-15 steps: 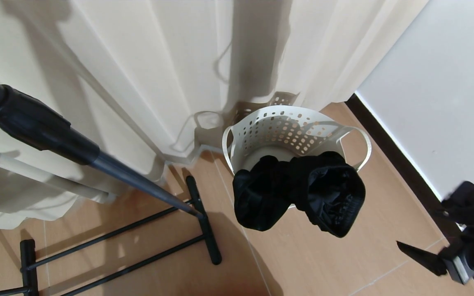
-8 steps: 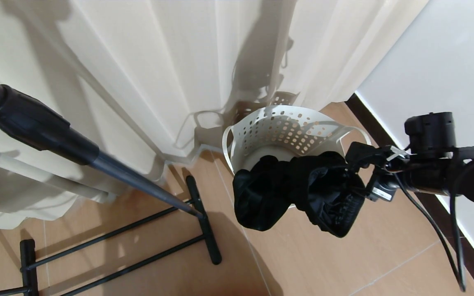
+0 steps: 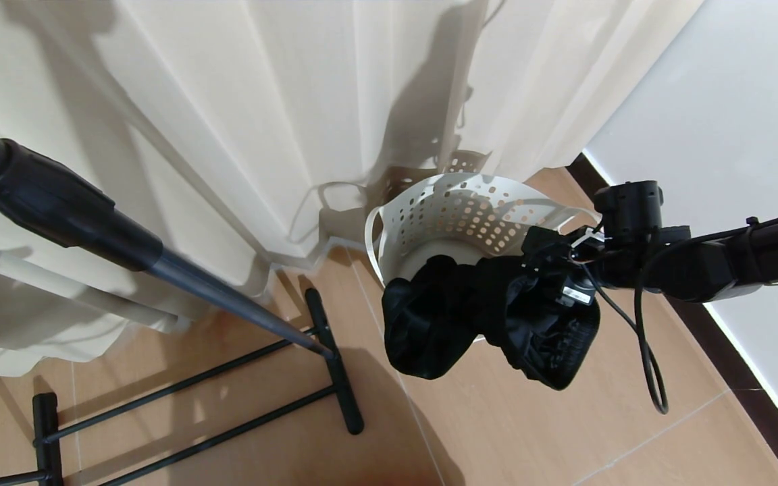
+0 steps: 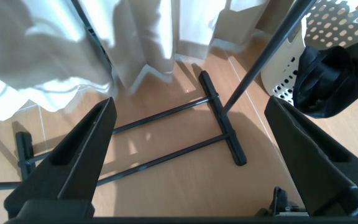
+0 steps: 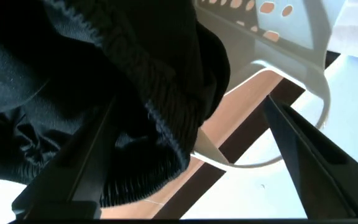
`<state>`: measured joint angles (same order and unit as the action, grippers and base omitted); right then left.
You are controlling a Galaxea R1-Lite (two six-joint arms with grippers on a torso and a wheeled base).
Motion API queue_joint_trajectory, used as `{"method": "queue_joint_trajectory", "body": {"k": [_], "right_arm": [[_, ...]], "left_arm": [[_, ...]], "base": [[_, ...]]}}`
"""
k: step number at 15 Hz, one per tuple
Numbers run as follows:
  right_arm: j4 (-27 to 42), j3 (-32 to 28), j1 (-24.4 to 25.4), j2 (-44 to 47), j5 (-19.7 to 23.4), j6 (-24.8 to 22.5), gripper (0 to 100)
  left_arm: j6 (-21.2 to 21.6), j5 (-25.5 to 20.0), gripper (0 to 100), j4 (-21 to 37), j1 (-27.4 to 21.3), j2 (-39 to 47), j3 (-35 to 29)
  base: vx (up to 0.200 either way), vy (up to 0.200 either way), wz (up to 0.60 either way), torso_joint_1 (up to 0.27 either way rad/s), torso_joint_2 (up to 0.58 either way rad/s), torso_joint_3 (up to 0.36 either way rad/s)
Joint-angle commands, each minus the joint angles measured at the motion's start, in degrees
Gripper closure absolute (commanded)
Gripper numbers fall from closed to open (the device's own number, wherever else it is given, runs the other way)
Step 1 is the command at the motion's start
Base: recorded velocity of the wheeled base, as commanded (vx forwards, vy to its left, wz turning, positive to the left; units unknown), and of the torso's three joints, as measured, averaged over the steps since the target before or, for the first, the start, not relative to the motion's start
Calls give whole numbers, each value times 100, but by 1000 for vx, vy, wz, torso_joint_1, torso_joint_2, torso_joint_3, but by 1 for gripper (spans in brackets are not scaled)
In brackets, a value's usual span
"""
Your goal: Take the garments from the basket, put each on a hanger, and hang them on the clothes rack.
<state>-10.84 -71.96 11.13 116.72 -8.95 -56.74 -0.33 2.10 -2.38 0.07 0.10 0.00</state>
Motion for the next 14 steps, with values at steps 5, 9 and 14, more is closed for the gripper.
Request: {"method": "queue_joint_trajectory", "body": {"k": [5, 9, 14], "right_arm": [[-24, -442, -23, 430, -10, 31, 100], [3, -336, -23, 219, -2, 242, 100], [55, 604, 30, -941, -10, 1253, 100]], "left_arm": [[-2, 1, 0, 0, 1, -1, 0], [-2, 1, 0, -8, 1, -1, 0], [-20, 1, 0, -8, 1, -1, 0]], "base": [[0, 0, 0, 0, 0, 0], [0, 0, 0, 0, 0, 0], [0, 0, 0, 0, 0, 0]]}}
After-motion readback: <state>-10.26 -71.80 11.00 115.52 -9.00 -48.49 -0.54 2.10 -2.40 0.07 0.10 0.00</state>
